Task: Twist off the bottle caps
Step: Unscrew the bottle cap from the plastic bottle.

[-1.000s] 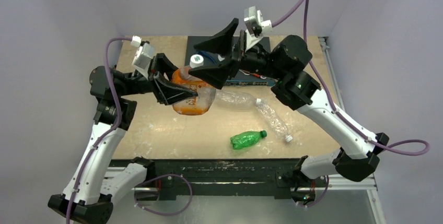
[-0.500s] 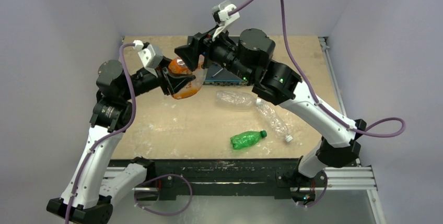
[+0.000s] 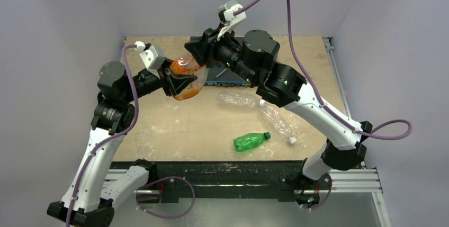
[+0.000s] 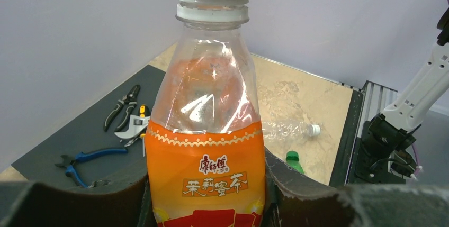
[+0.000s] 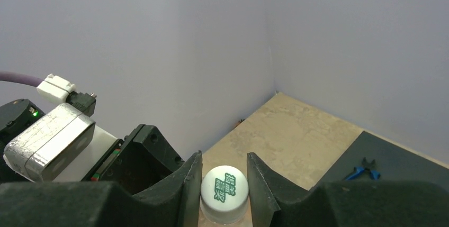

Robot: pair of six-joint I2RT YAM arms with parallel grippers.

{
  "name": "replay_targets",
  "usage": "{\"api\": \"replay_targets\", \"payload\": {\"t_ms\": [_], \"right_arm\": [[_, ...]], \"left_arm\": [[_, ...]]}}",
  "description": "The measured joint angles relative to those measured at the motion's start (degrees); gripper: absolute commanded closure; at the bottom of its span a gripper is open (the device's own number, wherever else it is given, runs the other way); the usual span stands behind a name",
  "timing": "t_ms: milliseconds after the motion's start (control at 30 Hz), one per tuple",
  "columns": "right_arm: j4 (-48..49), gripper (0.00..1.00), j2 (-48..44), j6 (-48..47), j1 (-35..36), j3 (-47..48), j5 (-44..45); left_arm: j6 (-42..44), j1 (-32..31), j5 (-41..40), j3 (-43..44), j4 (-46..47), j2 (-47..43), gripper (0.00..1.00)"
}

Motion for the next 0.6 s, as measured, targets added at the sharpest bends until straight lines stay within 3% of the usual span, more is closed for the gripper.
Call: {"api": "replay_targets", "payload": {"t_ms": [133, 233, 300, 433, 600], "right_arm": [[0.2, 0.65, 0.0, 0.0, 0.0, -0.1, 0.0], [0.2, 0.53, 0.0, 0.0, 0.0, -0.1, -0.1], [0.2, 0.52, 0.0, 0.2, 0.0, -0.1, -0.2], [-0.2, 0.58, 0.0, 0.3, 0.0, -0.1, -0.3], [-0.3, 0.78, 0.0, 0.5, 0.0, -0.1, -0.4]], "left_arm": [[0.0, 0.0, -0.1, 0.0, -0.1, 0.0, 1.0], [0.0, 0.0, -0.1, 0.0, 0.0, 0.0, 1.0], [0.0, 0.0, -0.1, 0.0, 0.0, 0.0, 1.0], [0.0, 0.0, -0.1, 0.0, 0.2, 0.0, 1.0], [-0.1, 0.0, -0.1, 0.0, 0.2, 0.0, 1.0]]}}
